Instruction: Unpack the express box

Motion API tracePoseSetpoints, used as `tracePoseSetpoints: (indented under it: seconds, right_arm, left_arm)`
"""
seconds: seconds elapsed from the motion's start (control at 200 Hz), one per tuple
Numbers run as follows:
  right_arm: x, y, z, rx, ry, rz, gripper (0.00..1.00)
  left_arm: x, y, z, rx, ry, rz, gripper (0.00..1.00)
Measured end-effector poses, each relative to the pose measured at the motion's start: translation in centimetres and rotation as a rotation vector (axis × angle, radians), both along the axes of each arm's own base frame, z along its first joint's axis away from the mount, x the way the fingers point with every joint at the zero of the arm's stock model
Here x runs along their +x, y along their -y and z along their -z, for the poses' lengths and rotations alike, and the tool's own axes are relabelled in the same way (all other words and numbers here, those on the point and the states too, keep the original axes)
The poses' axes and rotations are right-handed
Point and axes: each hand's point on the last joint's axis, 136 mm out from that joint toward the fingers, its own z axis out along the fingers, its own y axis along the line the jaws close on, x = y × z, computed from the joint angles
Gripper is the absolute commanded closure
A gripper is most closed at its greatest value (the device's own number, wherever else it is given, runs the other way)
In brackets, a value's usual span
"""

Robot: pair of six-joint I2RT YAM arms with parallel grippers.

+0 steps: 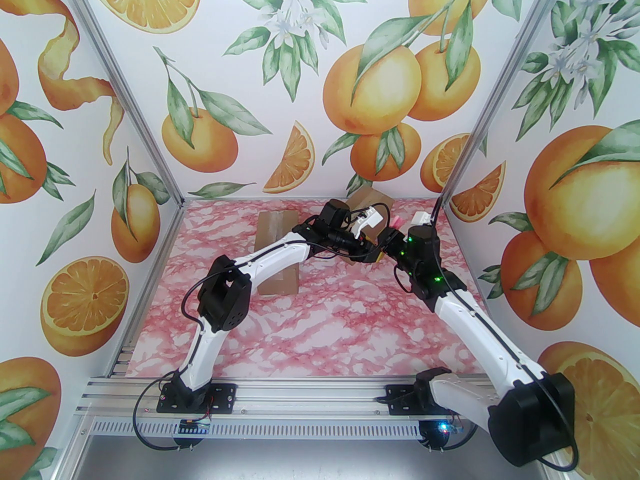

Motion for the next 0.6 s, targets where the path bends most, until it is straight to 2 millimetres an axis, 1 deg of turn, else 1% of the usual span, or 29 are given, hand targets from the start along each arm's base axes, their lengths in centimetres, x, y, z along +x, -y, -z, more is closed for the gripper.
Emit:
tracePoseSetpoints:
  seconds: [0.09, 0.205, 0.325, 0.385, 0.515, 0.6]
  right_arm:
    - [0.0, 0.0, -0.1, 0.001, 0.002, 0.0, 0.63]
    - [0.0, 0.0, -0.5, 0.004, 0.019, -0.001, 0.62]
    - [-0.1, 0.0, -0.8, 0.004, 0.028, -0.004, 0.55]
    - [-0.1, -0.2, -1.1, 0.001, 0.039, -0.014, 0.47]
    - [-0.4, -0.7, -2.1, -0.02, 0.079, -0.063, 0.24]
    - [-0.8, -0.8, -2.9, -0.04, 0.119, -0.101, 0.21]
  left_arm:
    - [0.2, 0.1, -0.5, -0.004, 0.015, 0.001, 0.76]
    - [0.8, -0.1, -0.3, 0.008, 0.014, -0.023, 0.84]
    - [1.1, -0.2, -0.2, 0.007, 0.017, -0.021, 0.9]
    - [0.9, -0.1, -0.3, 0.005, 0.016, -0.015, 0.91]
    - [0.5, 0.0, -0.6, -0.007, 0.016, 0.009, 0.94]
    - [0.1, 0.0, -0.8, -0.019, 0.018, 0.034, 0.95]
